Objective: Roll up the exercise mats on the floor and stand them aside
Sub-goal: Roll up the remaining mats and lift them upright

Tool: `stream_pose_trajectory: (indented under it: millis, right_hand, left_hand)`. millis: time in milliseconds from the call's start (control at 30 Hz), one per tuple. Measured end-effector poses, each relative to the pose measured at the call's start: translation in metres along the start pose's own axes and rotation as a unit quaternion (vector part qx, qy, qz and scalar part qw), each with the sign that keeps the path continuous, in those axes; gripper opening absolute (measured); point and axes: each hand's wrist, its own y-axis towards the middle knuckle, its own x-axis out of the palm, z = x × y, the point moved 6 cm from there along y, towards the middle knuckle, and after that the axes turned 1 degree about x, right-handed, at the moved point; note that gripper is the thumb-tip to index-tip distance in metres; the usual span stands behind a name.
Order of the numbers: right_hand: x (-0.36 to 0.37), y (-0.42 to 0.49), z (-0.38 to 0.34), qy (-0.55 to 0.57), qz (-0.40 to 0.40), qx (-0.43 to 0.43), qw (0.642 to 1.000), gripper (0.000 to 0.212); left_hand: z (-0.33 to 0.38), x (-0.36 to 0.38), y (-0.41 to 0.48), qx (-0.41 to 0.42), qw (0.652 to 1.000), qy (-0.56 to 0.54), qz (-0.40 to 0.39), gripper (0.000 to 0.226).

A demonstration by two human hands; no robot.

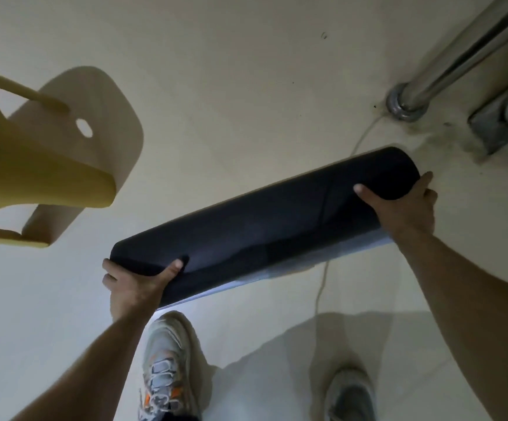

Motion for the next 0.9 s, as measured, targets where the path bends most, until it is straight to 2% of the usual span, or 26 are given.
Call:
stream_pose_trajectory:
  millis: [67,100,167,233,267,300,333,400,433,500,567,633,667,733,833,900]
  right_hand:
    - [0.01,-0.006,0.005,0.031,-0.013,0.004,0.999,0.152]
    - [0.017,-0.013,0.014,0.052,-0.01,0.021,0.998,0.154]
    - [0.037,-0.038,0.038,0.135,0.001,0.106,0.985,0.153]
    - [0.074,-0.081,0.055,0.2,-0.042,0.207,0.957,0.142]
    - [0.095,-0.101,0.056,0.217,-0.077,0.234,0.945,0.134]
    - [0.117,-0.118,0.053,0.231,-0.104,0.241,0.937,0.129]
    - [0.137,-0.13,0.049,0.246,-0.116,0.239,0.932,0.128]
    - [0.166,-0.145,0.038,0.303,-0.103,0.236,0.917,0.127]
    - [0.175,-0.149,0.033,0.361,-0.088,0.25,0.894,0.124]
    - [0.189,-0.154,0.027,0.46,-0.089,0.29,0.834,0.113]
    - [0.195,-0.158,0.022,0.5,-0.103,0.295,0.808,0.098]
    - [0.195,-0.163,0.014,0.503,-0.087,0.291,0.809,0.085]
    - [0.193,-0.166,0.003,0.502,-0.088,0.286,0.812,0.088]
    - [0.187,-0.178,-0.027,0.482,-0.11,0.262,0.829,0.097]
    - [0.16,-0.201,-0.088,0.449,-0.129,0.186,0.864,0.094]
    - [0.139,-0.221,-0.141,0.411,-0.14,0.123,0.892,0.101]
  left_hand:
    - [0.004,-0.001,-0.002,0.03,0.99,0.133,-0.014,0.145]
    - [0.011,-0.001,-0.002,0.065,0.973,0.222,-0.024,0.149]
    - [0.037,0.006,0.001,0.225,0.9,0.368,-0.057,0.148]
    - [0.075,0.026,0.001,0.361,0.806,0.44,-0.163,0.149]
    - [0.093,0.039,-0.001,0.389,0.774,0.446,-0.225,0.148]
    - [0.113,0.051,-0.003,0.388,0.775,0.418,-0.274,0.139]
    - [0.133,0.061,-0.002,0.364,0.804,0.362,-0.301,0.121]
    - [0.164,0.079,0.006,0.304,0.864,0.259,-0.306,0.08]
    - [0.172,0.086,0.012,0.287,0.878,0.238,-0.301,0.071]
    - [0.179,0.094,0.023,0.271,0.886,0.219,-0.306,0.071]
    - [0.175,0.094,0.027,0.267,0.884,0.211,-0.32,0.078]
    - [0.172,0.09,0.023,0.281,0.873,0.203,-0.342,0.082]
    - [0.169,0.083,0.021,0.277,0.877,0.183,-0.347,0.082]
    - [0.165,0.058,0.017,0.263,0.892,0.133,-0.343,0.081]
    - [0.16,-0.006,0.015,0.221,0.918,0.06,-0.323,0.072]
    - [0.156,-0.063,0.016,0.185,0.934,-0.004,-0.304,0.07]
